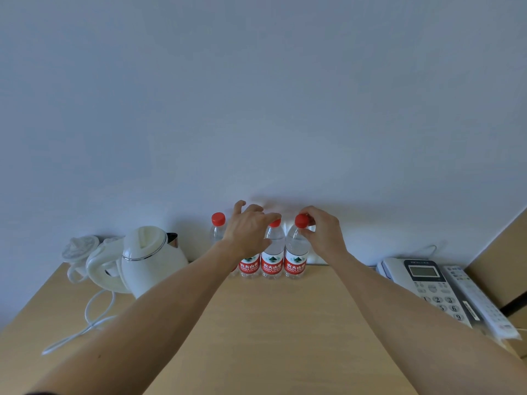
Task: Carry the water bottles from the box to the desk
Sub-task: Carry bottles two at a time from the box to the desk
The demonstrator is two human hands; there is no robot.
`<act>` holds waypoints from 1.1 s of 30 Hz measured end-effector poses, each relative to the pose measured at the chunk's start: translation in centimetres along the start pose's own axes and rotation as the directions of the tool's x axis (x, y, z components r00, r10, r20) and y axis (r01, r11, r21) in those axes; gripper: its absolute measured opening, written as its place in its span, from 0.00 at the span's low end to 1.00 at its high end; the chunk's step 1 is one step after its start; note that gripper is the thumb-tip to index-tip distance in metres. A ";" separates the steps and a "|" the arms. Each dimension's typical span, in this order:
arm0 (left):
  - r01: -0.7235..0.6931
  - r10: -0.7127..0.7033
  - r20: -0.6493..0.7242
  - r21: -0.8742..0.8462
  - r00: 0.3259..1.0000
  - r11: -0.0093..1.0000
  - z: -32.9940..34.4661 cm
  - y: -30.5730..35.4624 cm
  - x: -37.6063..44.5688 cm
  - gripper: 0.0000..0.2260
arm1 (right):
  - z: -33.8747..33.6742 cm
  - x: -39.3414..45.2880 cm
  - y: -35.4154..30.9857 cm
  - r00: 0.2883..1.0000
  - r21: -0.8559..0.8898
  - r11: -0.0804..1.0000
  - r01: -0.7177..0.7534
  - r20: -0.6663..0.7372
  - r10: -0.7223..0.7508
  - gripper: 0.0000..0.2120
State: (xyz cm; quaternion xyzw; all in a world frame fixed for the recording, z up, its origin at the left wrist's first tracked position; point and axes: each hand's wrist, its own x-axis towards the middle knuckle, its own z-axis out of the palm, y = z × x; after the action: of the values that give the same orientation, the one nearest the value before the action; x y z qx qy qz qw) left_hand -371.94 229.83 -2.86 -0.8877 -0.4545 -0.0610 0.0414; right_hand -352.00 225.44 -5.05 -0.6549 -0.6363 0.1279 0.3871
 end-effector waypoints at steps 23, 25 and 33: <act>0.036 -0.036 -0.005 -0.041 0.999 0.998 -1.5 -0.7 0.2 0.27 | -2.1 0.1 -0.9 0.995 -0.306 0.952 -0.025 0.086 0.054 0.23; 0.050 -0.051 -0.018 -0.039 0.999 0.998 -2.0 -0.9 0.3 0.26 | -2.9 0.0 -0.9 0.992 -0.378 0.925 -0.036 0.100 0.080 0.24; 0.122 -0.121 0.033 -0.041 0.992 0.992 -3.8 -0.2 1.6 0.26 | -6.2 -0.8 -1.6 0.968 -0.520 0.840 -0.155 0.089 0.234 0.26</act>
State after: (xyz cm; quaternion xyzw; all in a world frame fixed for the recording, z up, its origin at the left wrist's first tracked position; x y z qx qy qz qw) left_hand -371.48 230.71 1.17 -0.8599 -0.5069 -0.0598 0.0118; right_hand -349.19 222.35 -0.09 -0.7836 -0.6046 0.0424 0.1367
